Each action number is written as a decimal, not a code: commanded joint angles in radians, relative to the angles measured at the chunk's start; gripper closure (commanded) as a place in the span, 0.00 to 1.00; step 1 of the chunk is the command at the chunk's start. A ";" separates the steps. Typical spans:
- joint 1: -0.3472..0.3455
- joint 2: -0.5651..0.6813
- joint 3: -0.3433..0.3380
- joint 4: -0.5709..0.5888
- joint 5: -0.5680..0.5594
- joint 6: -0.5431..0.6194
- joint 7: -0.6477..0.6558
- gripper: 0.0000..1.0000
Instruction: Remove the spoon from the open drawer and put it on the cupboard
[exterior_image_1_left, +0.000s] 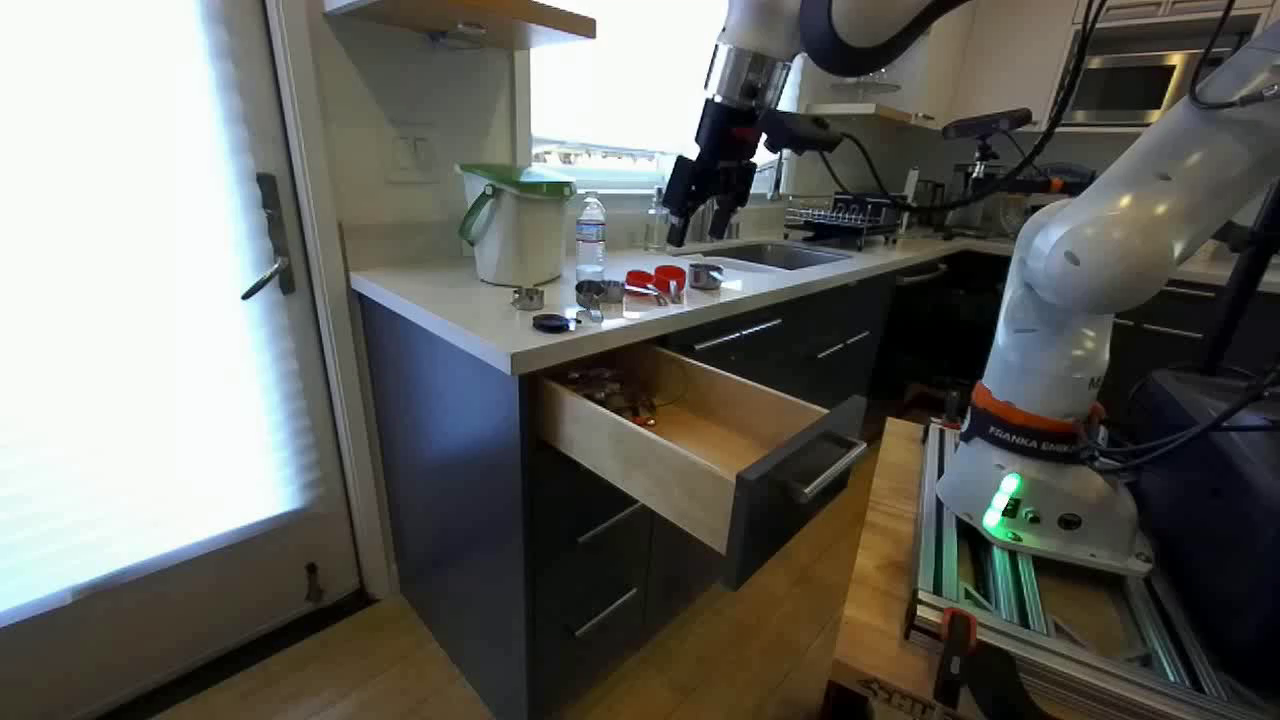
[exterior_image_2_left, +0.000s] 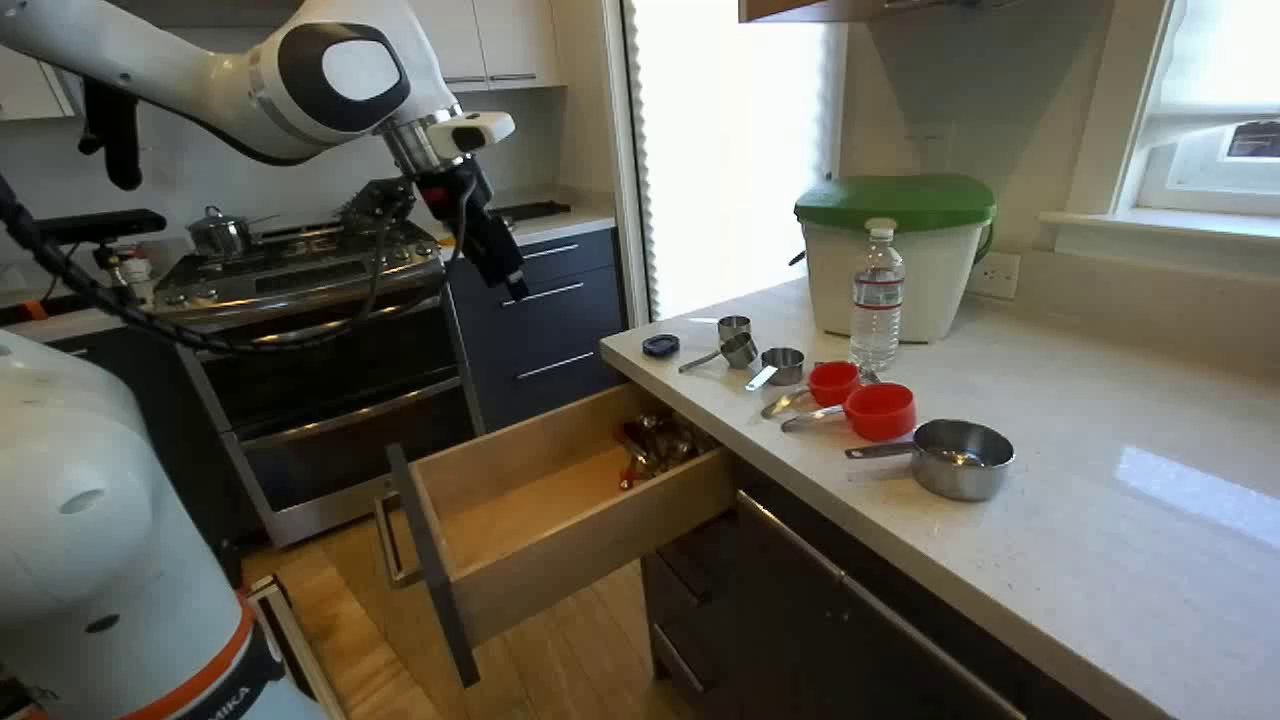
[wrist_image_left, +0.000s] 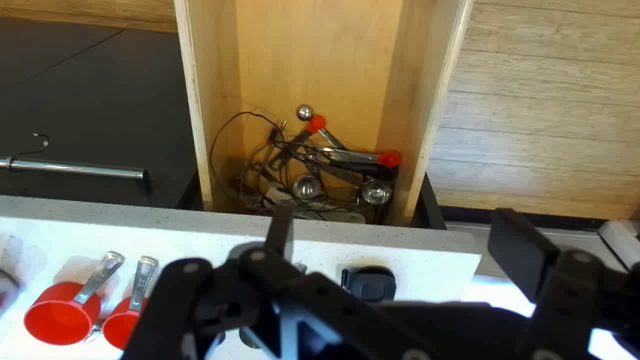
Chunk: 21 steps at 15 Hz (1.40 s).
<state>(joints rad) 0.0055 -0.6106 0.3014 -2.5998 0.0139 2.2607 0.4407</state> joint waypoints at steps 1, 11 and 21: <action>0.014 0.002 -0.014 0.002 -0.011 -0.003 0.008 0.00; 0.014 0.003 -0.014 0.002 -0.011 -0.003 0.008 0.00; -0.034 0.268 -0.014 0.082 0.007 -0.067 0.282 0.00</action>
<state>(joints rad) -0.0305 -0.4505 0.2994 -2.5558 0.0141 2.1909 0.6515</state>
